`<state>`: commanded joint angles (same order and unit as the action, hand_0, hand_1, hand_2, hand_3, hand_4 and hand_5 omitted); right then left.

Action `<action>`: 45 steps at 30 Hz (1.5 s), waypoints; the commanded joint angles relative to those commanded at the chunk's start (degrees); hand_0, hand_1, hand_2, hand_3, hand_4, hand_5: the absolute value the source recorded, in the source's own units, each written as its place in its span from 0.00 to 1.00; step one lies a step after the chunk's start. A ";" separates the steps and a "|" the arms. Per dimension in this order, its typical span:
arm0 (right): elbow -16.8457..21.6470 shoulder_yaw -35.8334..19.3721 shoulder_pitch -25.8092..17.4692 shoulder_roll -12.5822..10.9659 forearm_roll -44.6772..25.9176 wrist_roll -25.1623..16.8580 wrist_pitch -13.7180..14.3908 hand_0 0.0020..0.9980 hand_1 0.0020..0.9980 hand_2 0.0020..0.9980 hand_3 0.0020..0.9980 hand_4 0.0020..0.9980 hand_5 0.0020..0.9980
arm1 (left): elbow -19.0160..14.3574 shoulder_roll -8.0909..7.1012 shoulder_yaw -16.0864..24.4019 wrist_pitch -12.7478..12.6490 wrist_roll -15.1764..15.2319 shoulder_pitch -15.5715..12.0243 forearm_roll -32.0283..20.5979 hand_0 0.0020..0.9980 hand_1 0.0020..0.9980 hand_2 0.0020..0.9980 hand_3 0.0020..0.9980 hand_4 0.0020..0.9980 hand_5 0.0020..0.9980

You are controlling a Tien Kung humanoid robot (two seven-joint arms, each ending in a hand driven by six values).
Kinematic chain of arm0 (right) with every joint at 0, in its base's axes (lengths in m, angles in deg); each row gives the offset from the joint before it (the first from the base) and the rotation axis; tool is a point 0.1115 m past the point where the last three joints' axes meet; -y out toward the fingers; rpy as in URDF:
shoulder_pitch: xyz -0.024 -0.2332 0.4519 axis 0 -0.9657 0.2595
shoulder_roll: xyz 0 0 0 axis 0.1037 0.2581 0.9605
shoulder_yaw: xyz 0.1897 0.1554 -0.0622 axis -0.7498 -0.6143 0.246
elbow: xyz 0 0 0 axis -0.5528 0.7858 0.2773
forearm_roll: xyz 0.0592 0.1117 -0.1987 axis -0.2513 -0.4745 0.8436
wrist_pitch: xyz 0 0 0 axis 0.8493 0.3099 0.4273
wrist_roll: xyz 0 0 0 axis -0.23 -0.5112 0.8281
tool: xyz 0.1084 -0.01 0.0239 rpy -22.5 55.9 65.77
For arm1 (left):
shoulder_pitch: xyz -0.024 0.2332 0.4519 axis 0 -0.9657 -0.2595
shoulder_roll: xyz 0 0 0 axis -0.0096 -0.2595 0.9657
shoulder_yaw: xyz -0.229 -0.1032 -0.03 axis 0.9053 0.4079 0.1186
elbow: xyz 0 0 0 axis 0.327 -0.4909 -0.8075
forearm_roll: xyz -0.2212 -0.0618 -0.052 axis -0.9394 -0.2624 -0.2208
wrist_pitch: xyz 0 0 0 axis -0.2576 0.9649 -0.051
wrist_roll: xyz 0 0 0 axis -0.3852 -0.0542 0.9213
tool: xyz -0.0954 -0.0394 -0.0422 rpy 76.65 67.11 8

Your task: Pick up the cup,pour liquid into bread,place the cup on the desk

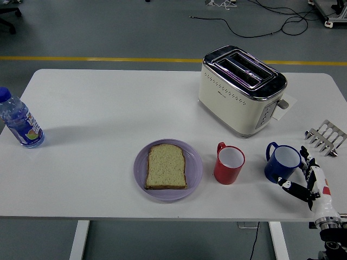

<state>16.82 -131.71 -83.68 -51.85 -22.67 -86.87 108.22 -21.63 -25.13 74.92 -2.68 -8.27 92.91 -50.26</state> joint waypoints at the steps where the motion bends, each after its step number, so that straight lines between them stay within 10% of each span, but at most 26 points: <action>1: -0.35 0.29 0.30 0.15 -0.40 -0.11 0.21 0.95 0.88 0.97 1.00 1.00 0.09 | 0.01 0.00 -0.02 0.01 0.00 -0.04 -0.07 0.63 0.65 0.66 0.51 0.23 0.85; 45: -8.29 6.42 8.26 2.85 -7.96 -1.40 6.70 0.94 0.83 0.93 1.00 0.98 0.12 | 0.22 0.00 -1.12 0.11 -0.19 -0.35 -1.22 0.64 0.65 0.66 0.51 0.23 0.85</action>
<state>8.53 -125.29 -75.42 -49.00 -30.62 -88.26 114.93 -21.40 -25.13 73.80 -2.57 -8.45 92.56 -51.48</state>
